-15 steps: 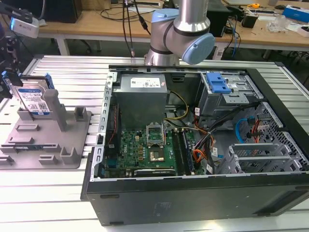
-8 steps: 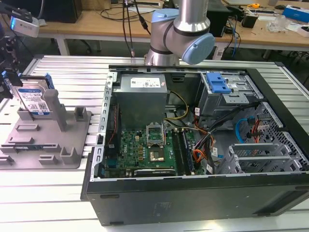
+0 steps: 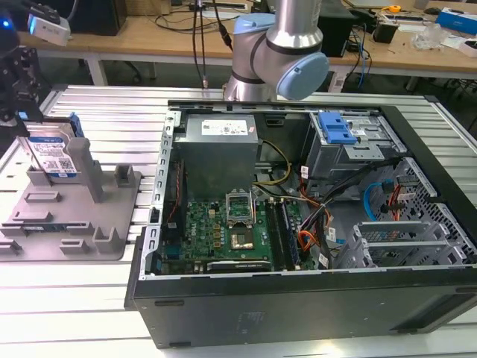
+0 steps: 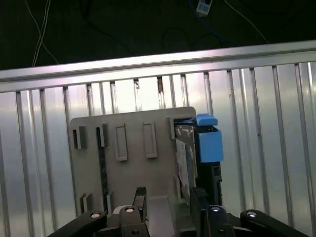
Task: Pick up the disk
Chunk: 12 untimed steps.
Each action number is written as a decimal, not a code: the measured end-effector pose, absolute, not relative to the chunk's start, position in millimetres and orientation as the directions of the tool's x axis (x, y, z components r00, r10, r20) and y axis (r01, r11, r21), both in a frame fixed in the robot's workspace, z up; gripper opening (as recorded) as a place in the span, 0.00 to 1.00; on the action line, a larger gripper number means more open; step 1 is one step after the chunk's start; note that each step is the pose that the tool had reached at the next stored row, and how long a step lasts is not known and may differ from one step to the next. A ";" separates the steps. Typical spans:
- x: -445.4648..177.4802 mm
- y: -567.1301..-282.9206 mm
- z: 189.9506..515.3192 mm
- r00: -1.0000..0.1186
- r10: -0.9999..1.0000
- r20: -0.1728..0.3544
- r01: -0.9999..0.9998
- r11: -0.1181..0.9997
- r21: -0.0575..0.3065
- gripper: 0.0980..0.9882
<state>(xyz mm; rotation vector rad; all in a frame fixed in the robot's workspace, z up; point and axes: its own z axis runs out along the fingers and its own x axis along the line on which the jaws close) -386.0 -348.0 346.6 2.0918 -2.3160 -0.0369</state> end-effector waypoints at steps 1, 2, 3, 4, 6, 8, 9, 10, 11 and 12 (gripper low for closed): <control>-386.2 -339.2 346.6 -0.102 -0.995 -0.001 -0.994 0.102 0.031 0.43; -386.1 -329.8 346.6 -0.101 -0.995 -0.001 -0.994 0.101 0.031 0.43; -392.6 -321.1 346.6 -0.101 -0.995 0.000 -0.994 0.101 0.031 0.43; -398.9 -319.6 346.6 -0.100 -0.995 0.001 -0.995 0.100 0.031 0.43; -404.3 -318.1 346.4 -0.098 -0.995 0.001 -0.995 0.098 0.031 0.43; -409.8 -316.4 346.0 -0.095 -0.996 0.001 -0.995 0.095 0.031 0.43; -415.6 -314.4 345.4 -0.091 -0.996 0.001 -0.995 0.091 0.031 0.43; -417.9 -313.5 345.1 -0.088 -0.996 0.001 -0.996 0.088 0.031 0.43; -419.6 -312.8 344.9 -0.085 -0.996 0.001 -0.996 0.085 0.031 0.43; -421.8 -311.8 344.3 -0.077 -0.997 0.001 -0.997 0.077 0.031 0.43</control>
